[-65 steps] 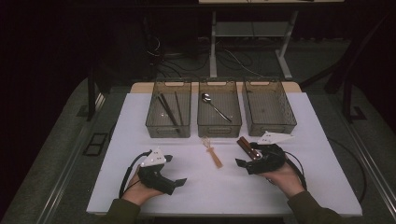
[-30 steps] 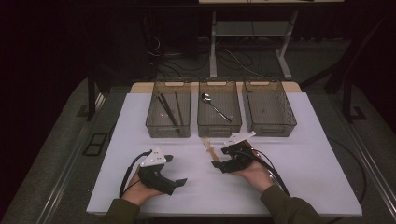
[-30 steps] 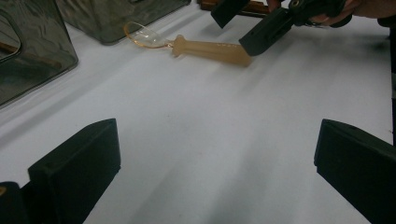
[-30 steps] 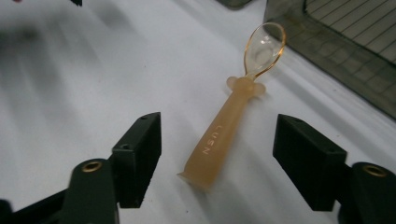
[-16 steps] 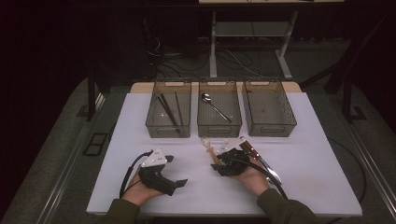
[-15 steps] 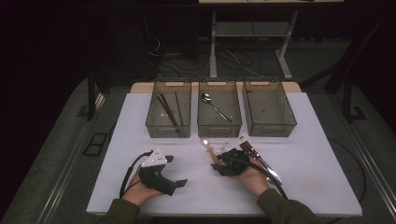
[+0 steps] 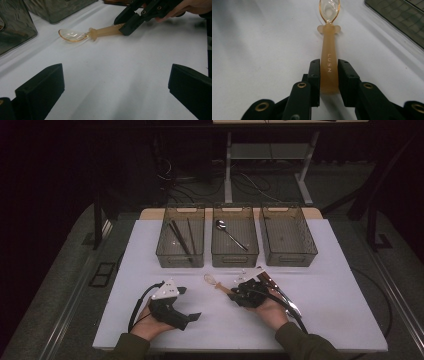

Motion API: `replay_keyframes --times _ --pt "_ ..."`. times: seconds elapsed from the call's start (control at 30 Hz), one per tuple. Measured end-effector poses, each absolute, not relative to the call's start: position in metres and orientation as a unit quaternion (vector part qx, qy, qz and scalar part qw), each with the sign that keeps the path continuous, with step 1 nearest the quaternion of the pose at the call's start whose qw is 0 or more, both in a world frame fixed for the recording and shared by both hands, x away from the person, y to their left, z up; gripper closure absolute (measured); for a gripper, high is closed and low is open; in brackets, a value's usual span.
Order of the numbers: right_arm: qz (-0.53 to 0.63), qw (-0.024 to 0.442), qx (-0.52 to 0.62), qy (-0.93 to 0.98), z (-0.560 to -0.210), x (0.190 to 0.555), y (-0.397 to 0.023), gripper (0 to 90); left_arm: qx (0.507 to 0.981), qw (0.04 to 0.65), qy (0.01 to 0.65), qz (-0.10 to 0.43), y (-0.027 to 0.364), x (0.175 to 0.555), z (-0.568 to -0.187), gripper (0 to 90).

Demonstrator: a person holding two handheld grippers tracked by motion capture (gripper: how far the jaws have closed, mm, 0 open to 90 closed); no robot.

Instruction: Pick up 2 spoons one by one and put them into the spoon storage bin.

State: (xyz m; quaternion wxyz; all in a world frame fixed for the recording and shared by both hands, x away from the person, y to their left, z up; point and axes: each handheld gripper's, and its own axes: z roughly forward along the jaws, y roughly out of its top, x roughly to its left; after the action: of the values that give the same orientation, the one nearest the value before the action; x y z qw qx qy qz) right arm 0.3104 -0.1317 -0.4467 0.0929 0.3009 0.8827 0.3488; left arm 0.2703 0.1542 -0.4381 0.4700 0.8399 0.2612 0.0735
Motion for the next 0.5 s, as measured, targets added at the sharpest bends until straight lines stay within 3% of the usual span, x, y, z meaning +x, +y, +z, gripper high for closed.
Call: replay_keyframes --times 0.5 --pt "0.377 0.080 0.300 0.872 -0.432 0.309 -0.144 73.0 0.841 0.471 0.257 0.070 0.154 0.269 -0.437 0.0"
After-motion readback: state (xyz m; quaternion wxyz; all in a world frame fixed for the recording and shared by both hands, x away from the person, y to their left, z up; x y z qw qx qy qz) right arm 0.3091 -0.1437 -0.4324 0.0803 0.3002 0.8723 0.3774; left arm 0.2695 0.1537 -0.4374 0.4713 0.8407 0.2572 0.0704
